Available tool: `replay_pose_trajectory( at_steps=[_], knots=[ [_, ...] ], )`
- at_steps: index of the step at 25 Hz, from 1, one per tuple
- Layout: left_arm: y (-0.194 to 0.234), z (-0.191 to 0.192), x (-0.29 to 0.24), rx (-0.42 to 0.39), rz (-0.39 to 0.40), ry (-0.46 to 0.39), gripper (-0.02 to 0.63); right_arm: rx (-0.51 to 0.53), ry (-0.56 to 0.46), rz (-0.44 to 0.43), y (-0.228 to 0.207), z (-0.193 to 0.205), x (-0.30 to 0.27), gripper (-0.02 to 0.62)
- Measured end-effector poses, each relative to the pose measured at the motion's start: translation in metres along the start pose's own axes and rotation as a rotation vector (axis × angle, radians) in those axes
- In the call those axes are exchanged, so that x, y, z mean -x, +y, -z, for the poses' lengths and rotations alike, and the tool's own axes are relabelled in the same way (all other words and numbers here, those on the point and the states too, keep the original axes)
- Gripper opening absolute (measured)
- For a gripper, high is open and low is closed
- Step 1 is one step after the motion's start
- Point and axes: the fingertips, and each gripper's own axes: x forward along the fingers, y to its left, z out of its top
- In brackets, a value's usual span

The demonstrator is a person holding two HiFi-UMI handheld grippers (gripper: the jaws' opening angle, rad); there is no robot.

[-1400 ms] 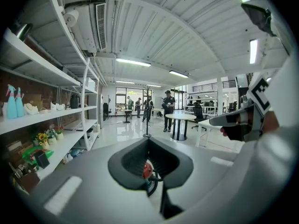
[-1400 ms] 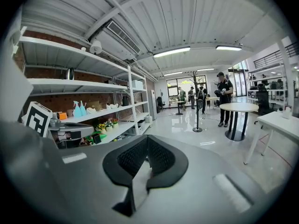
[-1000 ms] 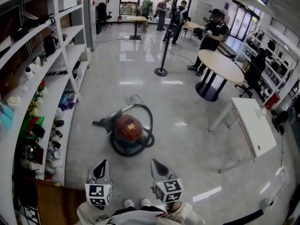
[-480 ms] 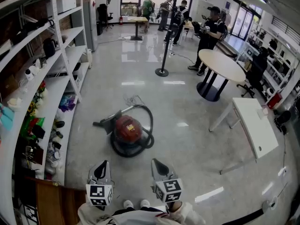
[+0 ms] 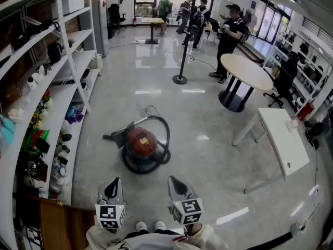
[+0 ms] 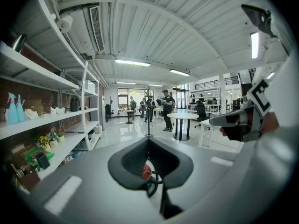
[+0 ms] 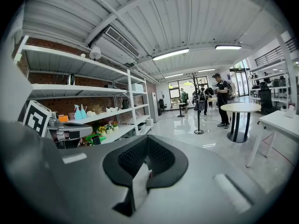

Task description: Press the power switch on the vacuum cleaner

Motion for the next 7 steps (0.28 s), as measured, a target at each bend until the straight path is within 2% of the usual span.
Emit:
replay_pose_trajectory(
  at_steps=[7],
  knots=[
    [0.0000, -0.0009, -0.0001, -0.001, -0.003, 0.000, 0.000, 0.001, 0.000, -0.006, 0.0007, -0.0007, -0.0003, 0.000]
  ],
)
